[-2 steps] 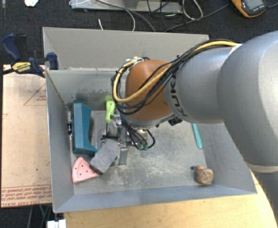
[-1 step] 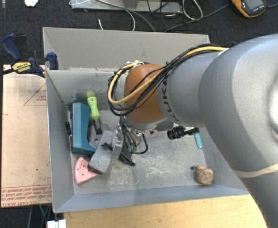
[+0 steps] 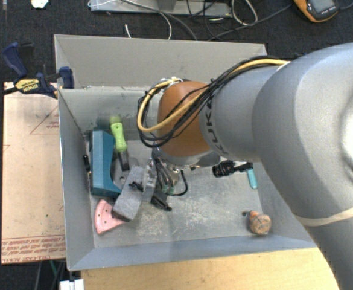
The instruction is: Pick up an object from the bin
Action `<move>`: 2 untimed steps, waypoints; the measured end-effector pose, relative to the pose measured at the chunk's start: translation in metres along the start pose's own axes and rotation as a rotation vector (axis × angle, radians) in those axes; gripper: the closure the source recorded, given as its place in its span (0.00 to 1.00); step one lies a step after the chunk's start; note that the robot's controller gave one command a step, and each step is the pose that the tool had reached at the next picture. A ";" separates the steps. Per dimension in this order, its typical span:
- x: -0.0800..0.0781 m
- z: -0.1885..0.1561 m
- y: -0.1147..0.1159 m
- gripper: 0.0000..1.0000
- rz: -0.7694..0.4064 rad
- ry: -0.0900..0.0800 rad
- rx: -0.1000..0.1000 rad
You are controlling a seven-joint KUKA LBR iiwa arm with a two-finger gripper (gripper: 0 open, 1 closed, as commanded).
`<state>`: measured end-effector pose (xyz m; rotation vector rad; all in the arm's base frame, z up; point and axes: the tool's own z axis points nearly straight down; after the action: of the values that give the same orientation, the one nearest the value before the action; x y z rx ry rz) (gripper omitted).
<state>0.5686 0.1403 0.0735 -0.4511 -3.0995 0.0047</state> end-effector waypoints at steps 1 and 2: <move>0.000 -0.004 -0.001 1.00 -0.001 0.002 0.001; 0.000 -0.015 -0.001 1.00 0.001 0.000 0.001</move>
Offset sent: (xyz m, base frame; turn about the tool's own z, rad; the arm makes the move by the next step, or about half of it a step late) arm -0.0004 -0.0003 0.0204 -0.0005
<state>0.5681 0.1394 0.0885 -0.4519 -3.0990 0.0060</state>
